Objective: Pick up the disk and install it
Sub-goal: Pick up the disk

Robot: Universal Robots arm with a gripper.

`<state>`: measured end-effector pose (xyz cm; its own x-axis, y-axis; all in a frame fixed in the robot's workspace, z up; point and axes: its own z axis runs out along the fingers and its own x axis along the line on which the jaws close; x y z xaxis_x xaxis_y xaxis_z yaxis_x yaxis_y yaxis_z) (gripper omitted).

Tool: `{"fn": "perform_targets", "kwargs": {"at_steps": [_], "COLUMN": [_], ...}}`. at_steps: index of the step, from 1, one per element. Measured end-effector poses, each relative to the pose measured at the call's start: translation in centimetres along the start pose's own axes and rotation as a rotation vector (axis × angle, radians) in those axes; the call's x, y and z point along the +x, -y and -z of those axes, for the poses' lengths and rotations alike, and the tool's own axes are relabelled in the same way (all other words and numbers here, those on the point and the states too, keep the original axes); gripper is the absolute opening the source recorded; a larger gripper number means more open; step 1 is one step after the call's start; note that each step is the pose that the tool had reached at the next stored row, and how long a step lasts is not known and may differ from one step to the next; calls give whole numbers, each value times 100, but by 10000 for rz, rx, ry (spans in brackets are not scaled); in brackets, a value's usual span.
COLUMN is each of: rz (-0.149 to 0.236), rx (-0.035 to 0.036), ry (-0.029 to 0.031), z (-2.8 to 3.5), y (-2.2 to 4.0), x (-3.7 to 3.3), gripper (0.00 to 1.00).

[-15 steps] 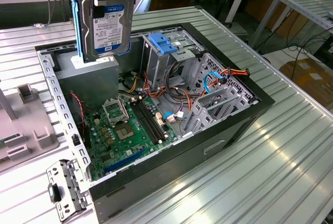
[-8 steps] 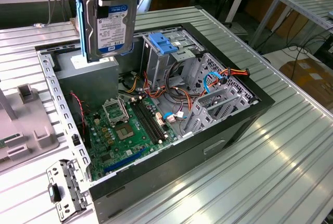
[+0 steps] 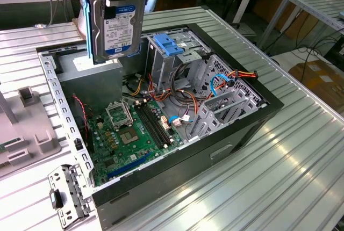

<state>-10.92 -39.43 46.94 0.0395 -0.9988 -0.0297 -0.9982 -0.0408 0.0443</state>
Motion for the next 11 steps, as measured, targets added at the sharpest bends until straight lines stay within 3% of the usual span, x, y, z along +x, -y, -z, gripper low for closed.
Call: {"fn": "perform_targets", "kwargs": {"at_steps": [11], "rz": [1], "rx": [0], "ry": [0], "z": [1], "y": [76], "x": [19], "gripper": [37]}}
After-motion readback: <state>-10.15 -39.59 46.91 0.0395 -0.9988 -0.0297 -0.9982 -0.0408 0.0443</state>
